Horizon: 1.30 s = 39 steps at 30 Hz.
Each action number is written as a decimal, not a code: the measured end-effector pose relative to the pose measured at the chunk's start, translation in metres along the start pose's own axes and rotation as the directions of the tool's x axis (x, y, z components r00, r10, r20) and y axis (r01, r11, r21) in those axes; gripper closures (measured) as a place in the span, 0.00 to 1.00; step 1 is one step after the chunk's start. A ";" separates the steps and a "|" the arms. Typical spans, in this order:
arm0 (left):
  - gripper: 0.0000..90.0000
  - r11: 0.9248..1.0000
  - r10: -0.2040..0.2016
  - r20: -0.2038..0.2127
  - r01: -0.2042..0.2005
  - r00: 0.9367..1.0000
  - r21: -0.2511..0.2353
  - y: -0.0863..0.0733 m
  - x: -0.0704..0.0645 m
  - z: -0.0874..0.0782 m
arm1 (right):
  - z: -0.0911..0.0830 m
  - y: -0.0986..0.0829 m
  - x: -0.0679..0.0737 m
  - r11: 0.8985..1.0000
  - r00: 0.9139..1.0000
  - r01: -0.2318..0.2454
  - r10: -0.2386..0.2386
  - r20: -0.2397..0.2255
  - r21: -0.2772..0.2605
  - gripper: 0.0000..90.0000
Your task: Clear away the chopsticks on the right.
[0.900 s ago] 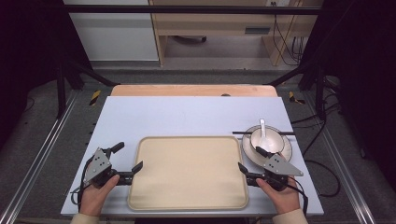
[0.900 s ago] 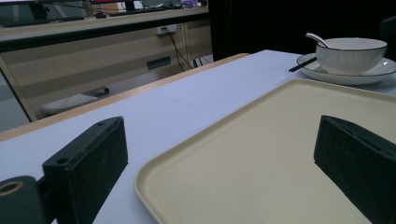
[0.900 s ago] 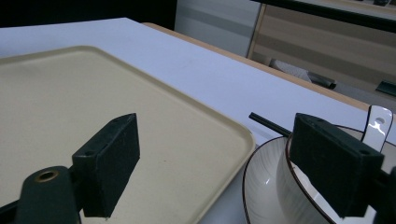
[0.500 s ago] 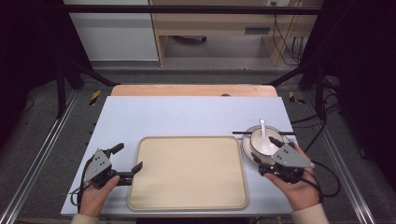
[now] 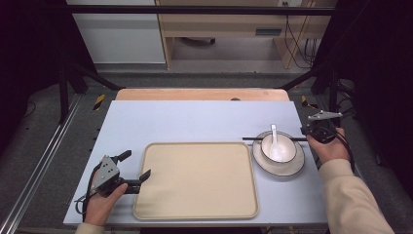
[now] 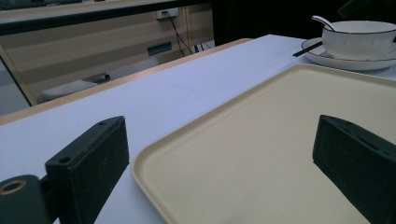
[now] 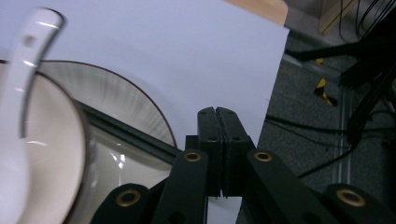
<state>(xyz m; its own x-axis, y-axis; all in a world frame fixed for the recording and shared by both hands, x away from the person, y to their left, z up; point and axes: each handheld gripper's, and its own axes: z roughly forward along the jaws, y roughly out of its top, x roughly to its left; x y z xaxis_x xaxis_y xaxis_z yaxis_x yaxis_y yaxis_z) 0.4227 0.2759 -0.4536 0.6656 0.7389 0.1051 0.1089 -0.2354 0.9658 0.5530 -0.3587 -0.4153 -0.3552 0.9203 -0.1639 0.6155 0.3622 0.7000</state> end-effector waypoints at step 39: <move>0.05 0.999 0.018 0.023 -0.018 1.000 0.033 -0.002 -0.003 0.005 | -0.009 -0.034 0.009 0.998 0.985 0.062 -0.064 -0.157 -0.013 0.85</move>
<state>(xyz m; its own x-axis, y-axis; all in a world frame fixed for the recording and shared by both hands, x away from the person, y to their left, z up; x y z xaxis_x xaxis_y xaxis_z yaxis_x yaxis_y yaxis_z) 0.4240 0.2706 -0.4572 0.6841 0.7200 0.1166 0.1212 -0.2699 0.9552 0.5231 -0.3641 -0.4343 -0.5000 0.8606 -0.0967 0.5829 0.4170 0.6973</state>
